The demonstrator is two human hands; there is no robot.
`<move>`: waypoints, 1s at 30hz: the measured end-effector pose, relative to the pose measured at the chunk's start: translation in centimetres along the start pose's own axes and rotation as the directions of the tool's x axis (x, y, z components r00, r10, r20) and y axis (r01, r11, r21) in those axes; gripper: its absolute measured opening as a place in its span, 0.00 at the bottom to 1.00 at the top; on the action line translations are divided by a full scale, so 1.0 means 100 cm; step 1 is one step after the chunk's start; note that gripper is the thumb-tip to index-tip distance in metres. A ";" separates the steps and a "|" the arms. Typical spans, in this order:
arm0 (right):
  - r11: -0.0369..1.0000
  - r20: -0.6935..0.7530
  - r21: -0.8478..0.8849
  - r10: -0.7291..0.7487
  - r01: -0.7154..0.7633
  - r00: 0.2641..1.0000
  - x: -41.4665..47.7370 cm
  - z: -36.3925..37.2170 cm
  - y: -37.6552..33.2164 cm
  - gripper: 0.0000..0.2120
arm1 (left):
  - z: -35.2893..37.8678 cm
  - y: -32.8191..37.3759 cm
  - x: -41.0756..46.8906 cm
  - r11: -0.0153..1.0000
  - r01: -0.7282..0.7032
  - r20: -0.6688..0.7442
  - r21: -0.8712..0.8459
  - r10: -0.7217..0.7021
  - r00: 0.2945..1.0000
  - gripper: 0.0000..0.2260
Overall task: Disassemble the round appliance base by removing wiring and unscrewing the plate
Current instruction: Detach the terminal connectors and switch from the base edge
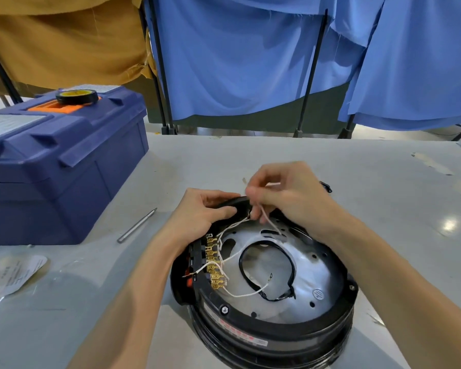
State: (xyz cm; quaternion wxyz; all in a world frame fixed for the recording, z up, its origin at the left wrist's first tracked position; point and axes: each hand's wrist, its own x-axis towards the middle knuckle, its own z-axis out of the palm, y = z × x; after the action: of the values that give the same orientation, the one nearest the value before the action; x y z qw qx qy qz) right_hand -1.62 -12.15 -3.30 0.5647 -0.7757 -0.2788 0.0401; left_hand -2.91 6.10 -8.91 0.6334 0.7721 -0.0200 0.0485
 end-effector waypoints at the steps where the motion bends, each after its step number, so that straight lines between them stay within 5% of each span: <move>1: 0.995 -0.070 0.095 0.029 -0.022 0.997 0.004 -0.006 0.002 0.06 | 0.000 0.000 0.000 1.000 0.015 0.010 -0.009 -0.015 1.000 0.13; 6: 0.963 -0.370 0.261 0.164 -0.067 0.914 0.028 -0.040 0.020 0.05 | -0.002 0.004 0.004 0.997 0.070 0.100 -0.022 -0.067 0.993 0.13; 11: 0.959 -0.499 0.037 0.262 -0.282 0.826 0.048 -0.076 0.065 0.02 | 0.001 0.009 0.011 0.995 0.094 0.202 0.019 -0.096 0.975 0.13; 16: 0.850 -0.470 -0.209 0.346 -0.483 0.812 0.060 -0.091 0.109 0.08 | 0.002 0.007 0.017 0.995 0.097 0.212 0.007 -0.096 0.973 0.12; 20: 0.850 -0.436 -0.295 0.288 -0.437 0.853 0.064 -0.084 0.124 0.17 | 0.003 0.006 0.020 0.996 0.090 0.217 0.005 -0.089 0.972 0.12; 25: 0.888 -0.552 -0.227 0.221 -0.400 0.804 0.059 -0.085 0.121 0.12 | 0.004 0.005 0.020 0.996 0.089 0.204 -0.015 -0.084 0.975 0.12; 30: 0.978 -0.536 -0.172 0.009 -0.120 0.844 0.042 -0.074 0.070 0.05 | 0.010 0.007 0.019 0.997 0.076 0.175 -0.009 -0.074 0.982 0.11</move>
State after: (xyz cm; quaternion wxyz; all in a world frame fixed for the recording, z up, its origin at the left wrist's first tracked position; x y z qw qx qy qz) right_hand 7.38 -17.89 -5.88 0.5379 -0.8177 -0.0875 -0.1854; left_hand -1.05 5.04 -8.27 0.6366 0.7685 -0.0465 -0.0432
